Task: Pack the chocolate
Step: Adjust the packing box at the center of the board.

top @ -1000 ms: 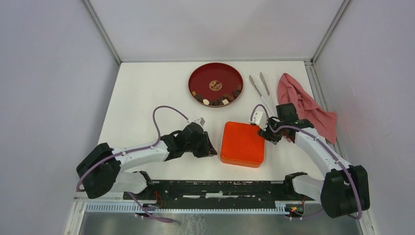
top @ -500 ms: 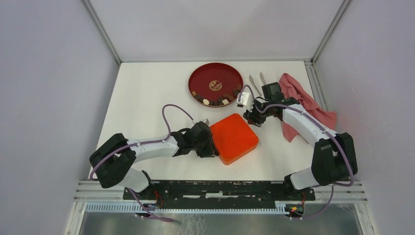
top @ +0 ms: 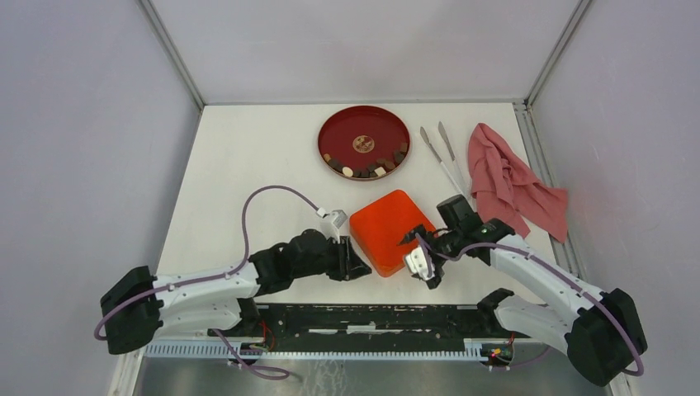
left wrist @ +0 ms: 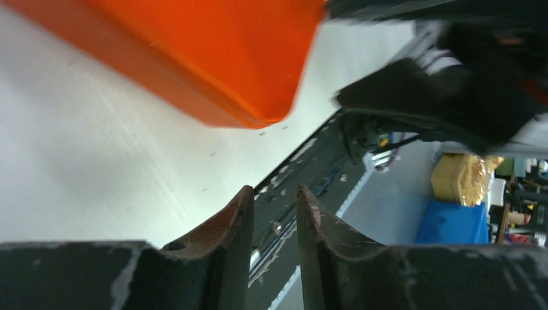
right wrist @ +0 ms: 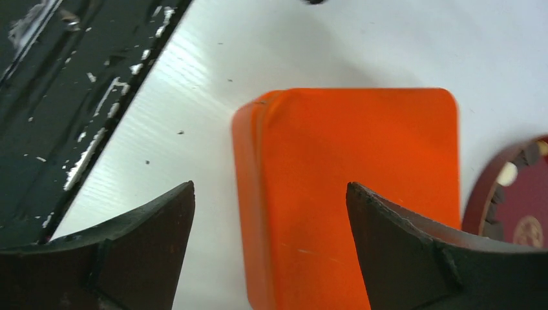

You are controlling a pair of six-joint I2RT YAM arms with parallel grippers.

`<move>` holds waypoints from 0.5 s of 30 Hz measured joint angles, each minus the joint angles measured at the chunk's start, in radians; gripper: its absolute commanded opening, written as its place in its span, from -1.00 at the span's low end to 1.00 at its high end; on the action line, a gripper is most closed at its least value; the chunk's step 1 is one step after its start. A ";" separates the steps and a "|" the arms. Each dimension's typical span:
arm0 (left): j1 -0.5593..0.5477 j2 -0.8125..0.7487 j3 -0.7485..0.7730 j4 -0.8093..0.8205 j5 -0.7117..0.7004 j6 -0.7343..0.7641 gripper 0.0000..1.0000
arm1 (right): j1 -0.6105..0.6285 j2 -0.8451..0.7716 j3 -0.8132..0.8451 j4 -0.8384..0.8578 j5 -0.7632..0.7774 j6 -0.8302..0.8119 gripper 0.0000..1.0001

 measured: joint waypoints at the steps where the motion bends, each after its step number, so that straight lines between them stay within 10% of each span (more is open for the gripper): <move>1: -0.015 -0.031 -0.010 0.026 -0.006 0.026 0.00 | 0.016 -0.002 -0.028 0.004 0.001 -0.014 0.82; 5: -0.047 -0.158 -0.017 0.124 -0.080 0.140 0.72 | 0.078 -0.014 -0.096 0.093 0.027 -0.016 0.66; 15: -0.050 -0.182 -0.187 0.349 -0.163 0.093 0.04 | 0.253 -0.061 -0.200 0.373 0.159 0.114 0.37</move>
